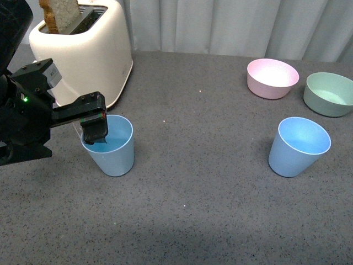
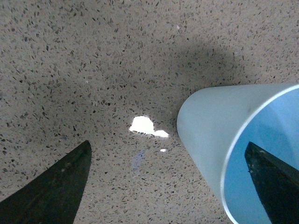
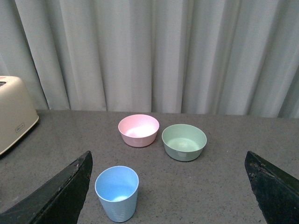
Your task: Stack blue cups with both arms
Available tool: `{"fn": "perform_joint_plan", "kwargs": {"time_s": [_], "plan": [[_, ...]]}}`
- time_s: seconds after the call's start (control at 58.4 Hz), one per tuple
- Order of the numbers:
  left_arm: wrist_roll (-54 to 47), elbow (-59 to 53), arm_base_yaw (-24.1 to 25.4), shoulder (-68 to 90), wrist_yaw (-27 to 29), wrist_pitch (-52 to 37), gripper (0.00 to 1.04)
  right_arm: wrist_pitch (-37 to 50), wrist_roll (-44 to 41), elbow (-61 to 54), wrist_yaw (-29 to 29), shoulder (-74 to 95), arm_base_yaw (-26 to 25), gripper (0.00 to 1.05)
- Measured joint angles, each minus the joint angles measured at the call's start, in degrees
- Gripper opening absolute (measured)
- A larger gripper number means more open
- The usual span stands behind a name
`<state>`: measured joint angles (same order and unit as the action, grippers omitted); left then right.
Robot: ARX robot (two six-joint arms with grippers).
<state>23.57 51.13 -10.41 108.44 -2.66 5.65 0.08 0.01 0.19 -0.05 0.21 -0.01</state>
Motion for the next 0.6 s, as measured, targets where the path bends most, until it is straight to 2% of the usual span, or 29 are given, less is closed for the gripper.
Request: {"fn": "perform_joint_plan", "kwargs": {"time_s": [0.12,0.291,0.342,0.428,0.496,0.599], "plan": [[2.1,0.5,-0.3,0.1,-0.8,0.1,0.63,0.0,0.0,0.0,0.0,0.0,0.0,0.95],[2.8,0.8,-0.9,0.1,-1.1,0.5,0.38,0.0,0.0,0.0,0.0,0.0,0.0,0.95],[2.7,1.0,-1.0,0.1,-0.5,1.7,0.25,0.0,0.0,0.0,0.0,0.0,0.0,0.95],[2.7,1.0,-1.1,0.1,-0.2,2.7,0.12,0.0,0.0,0.0,0.0,0.0,0.0,0.95],[2.7,1.0,-1.2,0.1,0.1,3.1,0.04,0.0,0.0,0.0,0.0,0.0,0.0,0.95],[2.8,1.0,-1.4,-0.6,0.1,3.5,0.04,0.0,0.0,0.0,0.0,0.0,0.0,0.95]]}}
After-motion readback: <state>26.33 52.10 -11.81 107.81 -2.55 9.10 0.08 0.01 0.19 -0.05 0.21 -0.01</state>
